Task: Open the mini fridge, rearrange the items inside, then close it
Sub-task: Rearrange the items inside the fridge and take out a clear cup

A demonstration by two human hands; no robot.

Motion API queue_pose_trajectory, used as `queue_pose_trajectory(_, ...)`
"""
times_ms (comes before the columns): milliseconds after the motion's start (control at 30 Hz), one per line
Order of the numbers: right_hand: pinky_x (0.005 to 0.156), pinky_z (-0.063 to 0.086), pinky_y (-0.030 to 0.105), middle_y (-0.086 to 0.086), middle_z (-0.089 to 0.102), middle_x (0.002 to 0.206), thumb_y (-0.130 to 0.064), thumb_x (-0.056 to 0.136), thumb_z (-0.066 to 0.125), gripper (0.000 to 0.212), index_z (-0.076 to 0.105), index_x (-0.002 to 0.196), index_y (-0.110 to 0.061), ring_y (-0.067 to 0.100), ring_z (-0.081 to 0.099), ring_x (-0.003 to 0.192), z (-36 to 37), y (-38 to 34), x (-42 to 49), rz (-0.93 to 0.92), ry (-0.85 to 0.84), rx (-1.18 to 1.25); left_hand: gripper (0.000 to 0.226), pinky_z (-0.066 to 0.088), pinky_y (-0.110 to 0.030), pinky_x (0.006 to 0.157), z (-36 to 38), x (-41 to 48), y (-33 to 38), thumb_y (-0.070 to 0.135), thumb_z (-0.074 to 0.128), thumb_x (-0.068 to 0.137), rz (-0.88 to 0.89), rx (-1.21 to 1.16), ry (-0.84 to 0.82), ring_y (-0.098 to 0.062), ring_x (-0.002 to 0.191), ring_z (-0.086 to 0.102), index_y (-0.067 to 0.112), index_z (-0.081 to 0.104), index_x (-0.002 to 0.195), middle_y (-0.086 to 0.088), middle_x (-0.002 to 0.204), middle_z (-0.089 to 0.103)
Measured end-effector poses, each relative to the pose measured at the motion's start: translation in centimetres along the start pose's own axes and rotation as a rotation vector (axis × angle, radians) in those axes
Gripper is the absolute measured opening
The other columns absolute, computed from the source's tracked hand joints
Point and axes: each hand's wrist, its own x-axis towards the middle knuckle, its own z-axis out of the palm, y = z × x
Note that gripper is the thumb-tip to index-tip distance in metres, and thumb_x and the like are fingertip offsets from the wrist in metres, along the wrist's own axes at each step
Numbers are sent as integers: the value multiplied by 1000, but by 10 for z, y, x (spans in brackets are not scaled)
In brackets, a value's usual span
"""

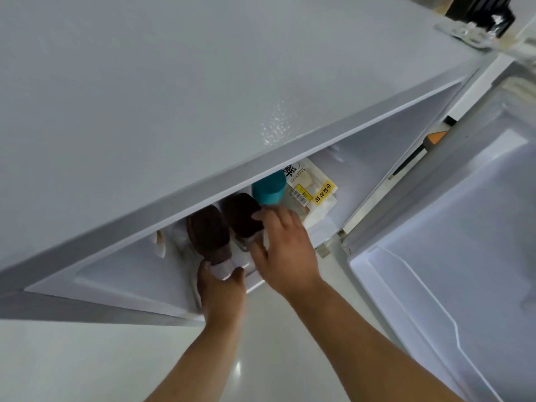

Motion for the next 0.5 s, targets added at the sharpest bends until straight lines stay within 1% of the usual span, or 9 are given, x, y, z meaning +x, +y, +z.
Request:
queue_pose_trajectory(33, 88, 47, 27, -6, 57, 124, -40, 89, 51, 34, 54, 121, -30, 16, 51, 113, -8, 12, -11, 162, 123, 47, 61, 55, -42, 98, 2, -2, 0, 23, 76, 85, -60, -20, -33, -29, 111, 66, 18, 50, 140, -3, 133, 63)
queue_pose_trajectory(100, 75, 45, 23, -17, 54, 114, -52, 86, 50, 29, 50, 112, -40, 8, 55, 101, -17, 36, -25, 579, 198, 220, 40, 57, -54, 95, 5, -8, 4, 21, 68, 86, -146, -30, -162, -35, 102, 69, 16, 59, 125, -7, 115, 72)
queue_pose_trajectory(167, 64, 43, 25, -17, 56, 102, -60, 83, 53, 30, 50, 103, -37, 5, 57, 89, -16, 57, -24, 900, 138, 382, 26, 55, -57, 97, 11, -10, 10, 23, 64, 87, -129, -33, -259, -38, 99, 68, 11, 64, 111, -14, 99, 73)
queue_pose_trajectory(233, 64, 47, 30, -10, 54, 85, -62, 86, 56, 35, 50, 90, -28, 10, 56, 75, -13, 75, -17, 1054, 10, 525, 20, 55, -59, 98, 20, -10, 22, 36, 62, 88, -124, -80, -361, -38, 94, 68, 17, 66, 93, -13, 93, 69)
queue_pose_trajectory(300, 69, 50, 35, -6, 52, 84, -69, 83, 54, 45, 51, 89, -25, 16, 56, 78, -10, 81, -13, 1071, -57, 536, 20, 55, -54, 93, 30, -9, 32, 42, 59, 94, -171, -153, -453, -29, 87, 65, 24, 63, 89, -3, 92, 66)
queue_pose_trajectory(333, 68, 48, 33, -8, 55, 90, -74, 78, 52, 48, 52, 92, -28, 15, 57, 82, -9, 80, -14, 1015, -42, 459, 20, 55, -51, 89, 34, -6, 33, 44, 58, 96, -190, -169, -459, -23, 83, 64, 25, 62, 91, 1, 92, 66)
queue_pose_trajectory(367, 68, 46, 31, -11, 58, 97, -77, 74, 52, 50, 53, 98, -32, 13, 58, 88, -10, 77, -17, 929, 9, 347, 20, 54, -47, 86, 38, -4, 32, 44, 57, 97, -195, -162, -447, -19, 80, 64, 26, 62, 92, 2, 91, 66)
queue_pose_trajectory(433, 72, 49, 31, -14, 60, 113, -78, 74, 54, 58, 54, 112, -35, 11, 58, 97, -10, 72, -24, 668, 101, 111, 18, 54, -41, 82, 42, 3, 30, 38, 57, 99, -206, -145, -409, -16, 75, 65, 23, 65, 97, 1, 90, 69)
queue_pose_trajectory(500, 73, 49, 31, -11, 60, 125, -77, 74, 57, 68, 50, 127, -35, 14, 57, 103, -11, 68, -22, 433, 64, -38, 13, 57, -39, 83, 44, 7, 30, 24, 58, 100, -238, -163, -411, -19, 81, 70, 17, 68, 103, -4, 100, 73)
